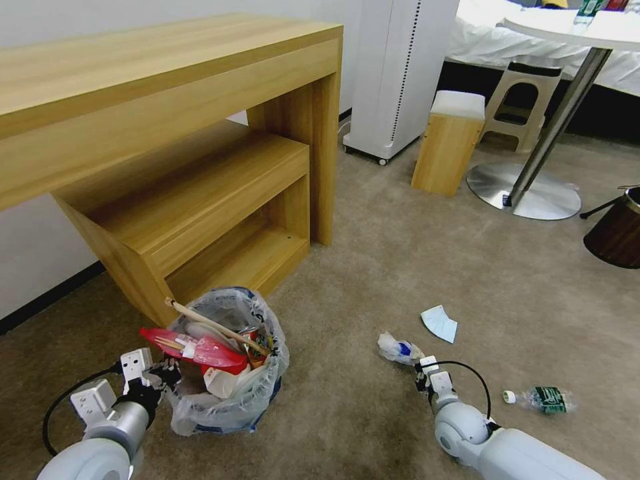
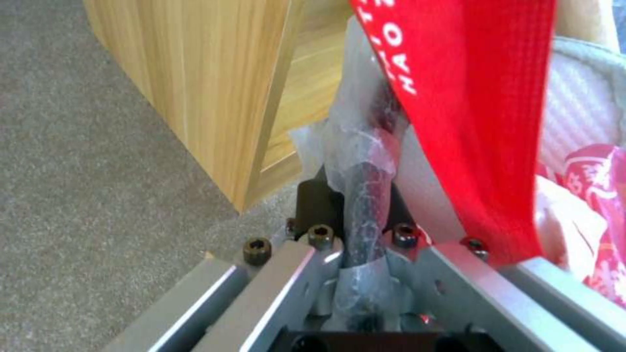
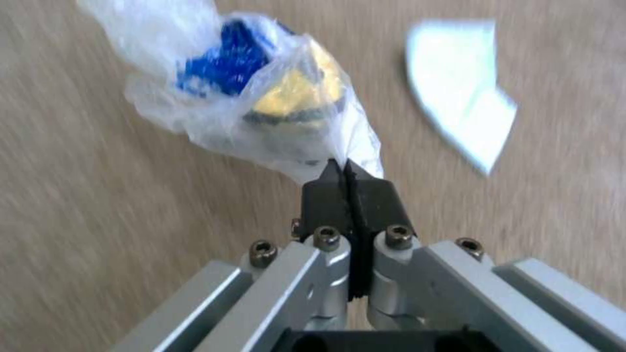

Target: Pick up the trash bin and place the garbage on the floor into it.

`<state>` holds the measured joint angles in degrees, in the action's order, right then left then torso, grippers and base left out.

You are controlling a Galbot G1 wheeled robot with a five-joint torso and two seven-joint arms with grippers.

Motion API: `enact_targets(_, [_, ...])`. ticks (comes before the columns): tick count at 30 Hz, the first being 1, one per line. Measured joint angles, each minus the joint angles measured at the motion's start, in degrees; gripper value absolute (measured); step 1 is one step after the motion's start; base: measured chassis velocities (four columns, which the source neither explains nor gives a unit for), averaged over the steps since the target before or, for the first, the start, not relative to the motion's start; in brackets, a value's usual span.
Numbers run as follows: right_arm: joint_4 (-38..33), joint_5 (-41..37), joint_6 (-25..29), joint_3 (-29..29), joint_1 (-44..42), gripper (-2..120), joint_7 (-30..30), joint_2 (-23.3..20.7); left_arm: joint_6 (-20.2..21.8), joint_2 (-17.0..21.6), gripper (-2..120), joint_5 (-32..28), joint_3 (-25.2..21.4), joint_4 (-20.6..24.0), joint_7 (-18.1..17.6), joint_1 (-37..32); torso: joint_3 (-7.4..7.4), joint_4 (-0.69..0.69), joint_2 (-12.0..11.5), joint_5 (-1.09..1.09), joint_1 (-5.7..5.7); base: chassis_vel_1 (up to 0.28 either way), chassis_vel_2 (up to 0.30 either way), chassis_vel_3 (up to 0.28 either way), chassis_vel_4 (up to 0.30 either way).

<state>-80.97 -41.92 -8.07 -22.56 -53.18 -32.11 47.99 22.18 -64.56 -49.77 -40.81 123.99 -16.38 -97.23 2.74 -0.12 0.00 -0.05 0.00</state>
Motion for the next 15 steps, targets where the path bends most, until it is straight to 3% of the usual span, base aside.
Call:
enact_targets(5, [-4.6, 3.4, 4.8, 2.2, -0.6, 0, 1.8, -1.9, 0.0, -0.2, 0, 0.2, 0.3, -1.1, 0.1, 0.7, 0.00, 0.00, 0.0, 0.00, 0.00, 0.000, 0.000, 0.000, 0.000])
enact_targets(7, [-10.5, 6.6, 8.2, 4.1, 0.0, 0, 3.5, -4.2, 0.0, -0.3, 0, 0.3, 0.5, -1.7, 0.1, 1.1, 0.00, -0.01, 0.0, 0.01, 0.00, 0.000, 0.000, 0.000, 0.000])
enact_targets(9, [-11.3, 6.8, 8.4, 4.3, 0.2, 0, 3.7, -4.5, -0.1, -0.3, 0, 0.4, 0.5, -1.8, 0.1, 1.1, 0.00, -0.01, 0.0, 0.01, 0.00, 0.000, 0.000, 0.000, 0.000])
enact_targets(15, [-23.2, 7.1, 10.0, 5.0, 5.4, 0, 6.3, -9.0, -0.1, -0.6, 0, 0.5, 0.6, -2.4, 0.2, 1.6, 0.00, 0.00, 0.0, 0.00, 0.00, 0.000, 0.000, 0.000, 0.000])
